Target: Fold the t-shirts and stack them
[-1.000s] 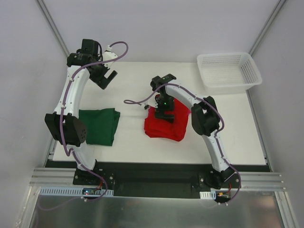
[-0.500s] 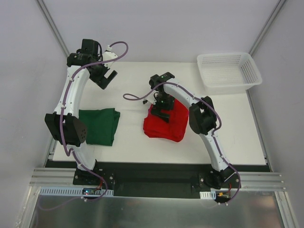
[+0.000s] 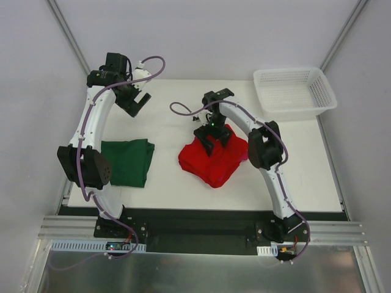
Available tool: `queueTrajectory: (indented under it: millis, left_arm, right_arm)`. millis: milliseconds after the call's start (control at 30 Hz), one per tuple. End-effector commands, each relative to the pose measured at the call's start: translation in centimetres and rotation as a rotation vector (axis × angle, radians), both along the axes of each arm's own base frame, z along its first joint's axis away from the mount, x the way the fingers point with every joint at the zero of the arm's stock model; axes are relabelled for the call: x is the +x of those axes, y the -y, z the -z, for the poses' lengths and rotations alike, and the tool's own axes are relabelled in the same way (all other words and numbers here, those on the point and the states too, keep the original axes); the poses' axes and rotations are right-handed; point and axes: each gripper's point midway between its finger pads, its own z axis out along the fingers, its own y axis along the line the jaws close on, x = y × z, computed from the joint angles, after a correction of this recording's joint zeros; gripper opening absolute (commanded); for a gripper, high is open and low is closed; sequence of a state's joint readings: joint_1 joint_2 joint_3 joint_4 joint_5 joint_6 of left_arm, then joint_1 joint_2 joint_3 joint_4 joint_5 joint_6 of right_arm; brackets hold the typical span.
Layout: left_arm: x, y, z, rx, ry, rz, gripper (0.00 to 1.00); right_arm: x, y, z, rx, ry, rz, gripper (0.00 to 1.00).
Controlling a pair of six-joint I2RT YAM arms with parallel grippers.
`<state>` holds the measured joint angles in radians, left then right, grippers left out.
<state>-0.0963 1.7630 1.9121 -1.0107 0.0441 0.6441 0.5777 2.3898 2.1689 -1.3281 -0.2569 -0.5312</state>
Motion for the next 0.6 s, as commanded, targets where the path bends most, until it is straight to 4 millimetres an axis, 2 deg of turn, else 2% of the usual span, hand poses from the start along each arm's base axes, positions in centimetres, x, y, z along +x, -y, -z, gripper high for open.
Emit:
queueTrajectory:
  millis: [0,33,67,200,267,333,367,400,500,533,567]
  left_arm:
    - [-1.0,-0.5,-2.0,-0.003,0.049,-0.005,0.98]
    - [-1.1,-0.6,-2.0,-0.001,0.049,-0.006,0.98]
    - [-1.1,-0.6,-2.0,0.001,0.049,-0.006,0.99]
    - [-1.0,-0.9,-1.8,0.012,0.044,-0.009,0.98]
    - [-0.8,-1.0,-1.7,0.015,0.041,-0.011,0.98]
    - [-0.6,-0.9,-1.8,0.010,0.047,-0.010,0.98]
    - [-0.5,-0.8,-1.9,0.009,0.049,-0.007,0.98]
    - [-0.5,-0.8,-1.9,0.007,0.050,-0.011,0.98]
    - [-0.2,-0.7,-2.3,0.000,0.062,-0.006,0.98]
    - [-0.1,-0.6,-2.5,-0.004,0.066,-0.003,0.98]
    - [0.0,-0.5,-2.6,-0.007,0.070,-0.001,0.98]
  right_arm:
    - [-3.5,-1.3,1.7,0.017,-0.367,0.295,1.00]
    - [-3.0,-1.2,1.7,0.025,-0.400,0.374,1.00]
    - [-2.7,-2.0,1.8,0.052,-0.449,0.442,1.00]
    - [-1.7,-2.9,1.7,0.101,-0.456,0.485,1.00]
    - [-1.4,-2.4,1.2,0.100,-0.408,0.446,1.00]
    - [-1.2,-1.7,-0.4,0.088,-0.325,0.391,1.00]
    - [-1.3,-0.6,-1.0,0.057,-0.283,0.354,1.00]
    - [-1.3,-0.2,-2.9,0.073,-0.234,0.329,1.00]
    - [-2.1,1.9,-4.7,0.017,-0.131,0.215,1.00]
    - [-2.8,2.5,-6.3,0.014,-0.109,0.189,1.00]
    - [-3.1,2.9,-7.0,0.013,-0.095,0.150,1.00]
